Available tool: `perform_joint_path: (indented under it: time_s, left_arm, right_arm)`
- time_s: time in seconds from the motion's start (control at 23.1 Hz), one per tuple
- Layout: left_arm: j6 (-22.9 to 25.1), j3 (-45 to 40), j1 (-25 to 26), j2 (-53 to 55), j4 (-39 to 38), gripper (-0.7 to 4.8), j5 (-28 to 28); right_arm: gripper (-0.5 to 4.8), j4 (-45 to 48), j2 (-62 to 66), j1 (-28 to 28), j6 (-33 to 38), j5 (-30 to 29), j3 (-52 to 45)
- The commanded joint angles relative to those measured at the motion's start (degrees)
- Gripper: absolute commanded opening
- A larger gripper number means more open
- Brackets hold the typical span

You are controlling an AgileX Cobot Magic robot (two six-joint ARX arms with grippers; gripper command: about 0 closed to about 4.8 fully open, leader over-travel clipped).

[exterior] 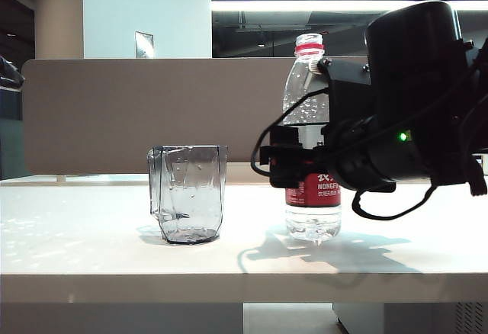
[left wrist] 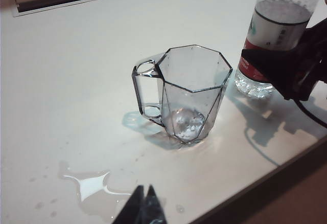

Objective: Pick up the mineral water bottle on the table and pour water into the mug until it's half full.

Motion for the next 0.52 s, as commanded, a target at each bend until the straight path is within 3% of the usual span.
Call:
perform_joint_path:
  time_s: [0.04,0.39,0.52]
  left_arm:
    - [0.0,0.1,0.0,0.0,0.7,-0.05,0.2]
    - [0.0,0.1,0.0,0.0,0.7,-0.05,0.2]
    - [0.0,0.1,0.0,0.0,0.7,-0.05,0.2]
  right_arm:
    - [3.55,0.9,-0.3,0.1,0.2,0.7,0.3]
    - [3.53,-0.7,-0.3,0.1,0.2,1.0,0.3]
    - [2.69,-0.8,0.0,0.0,0.2,1.0,0.3]
